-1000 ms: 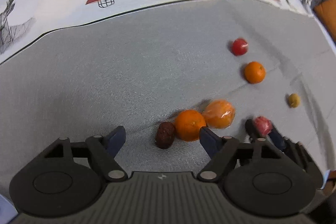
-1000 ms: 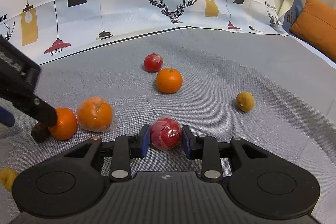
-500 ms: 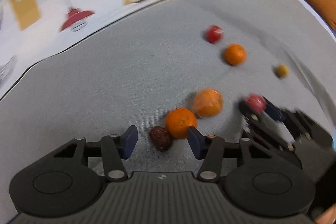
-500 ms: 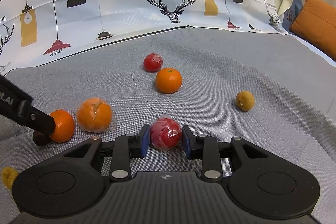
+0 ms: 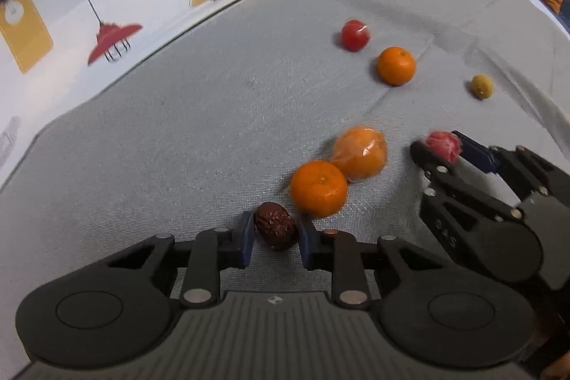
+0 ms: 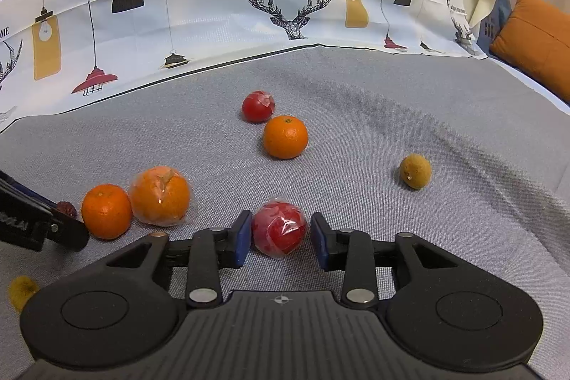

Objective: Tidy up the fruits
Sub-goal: 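Carry the date and red apple to the blue plate and release both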

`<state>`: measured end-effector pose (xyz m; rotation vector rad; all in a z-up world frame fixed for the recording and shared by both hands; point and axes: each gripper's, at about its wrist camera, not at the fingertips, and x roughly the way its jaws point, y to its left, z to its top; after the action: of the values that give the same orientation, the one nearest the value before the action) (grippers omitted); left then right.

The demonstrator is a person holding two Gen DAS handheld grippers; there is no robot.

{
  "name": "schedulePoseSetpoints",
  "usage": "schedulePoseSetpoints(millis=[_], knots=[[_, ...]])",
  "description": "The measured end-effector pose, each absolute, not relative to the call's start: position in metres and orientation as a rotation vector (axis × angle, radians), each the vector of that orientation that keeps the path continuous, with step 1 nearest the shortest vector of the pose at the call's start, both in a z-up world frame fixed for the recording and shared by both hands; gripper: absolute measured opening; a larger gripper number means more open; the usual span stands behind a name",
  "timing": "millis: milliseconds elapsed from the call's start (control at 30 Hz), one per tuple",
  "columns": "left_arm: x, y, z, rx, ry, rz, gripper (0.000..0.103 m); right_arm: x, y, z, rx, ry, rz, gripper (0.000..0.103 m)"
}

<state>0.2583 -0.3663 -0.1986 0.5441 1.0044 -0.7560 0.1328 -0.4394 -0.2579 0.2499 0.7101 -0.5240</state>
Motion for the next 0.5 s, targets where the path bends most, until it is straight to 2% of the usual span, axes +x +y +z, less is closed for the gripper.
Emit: schedulePoseSetpoints(millis=[33, 67, 367, 500], knots=[[0.255, -0.365, -0.195, 0.549, 0.993, -0.749, 0.028, 0.132, -0.439, -0.258, 0.255, 0.706, -0.519, 0.038], [0.252, -0.362, -0.191, 0.538, 0.988, -0.738, 0.028, 0.132, -0.441, -0.257, 0.266, 0.701, -0.512, 0.031], [0.213, -0.266, -0.108, 0.319, 1.024, -0.479, 0.028, 0.105, -0.468, -0.245, 0.286, 0.640, -0.762, 0.031], [0.171, -0.209, -0.070, 0.285, 1.022, -0.400, 0.028, 0.073, -0.457, -0.203, 0.329, 0.580, -0.764, 0.031]])
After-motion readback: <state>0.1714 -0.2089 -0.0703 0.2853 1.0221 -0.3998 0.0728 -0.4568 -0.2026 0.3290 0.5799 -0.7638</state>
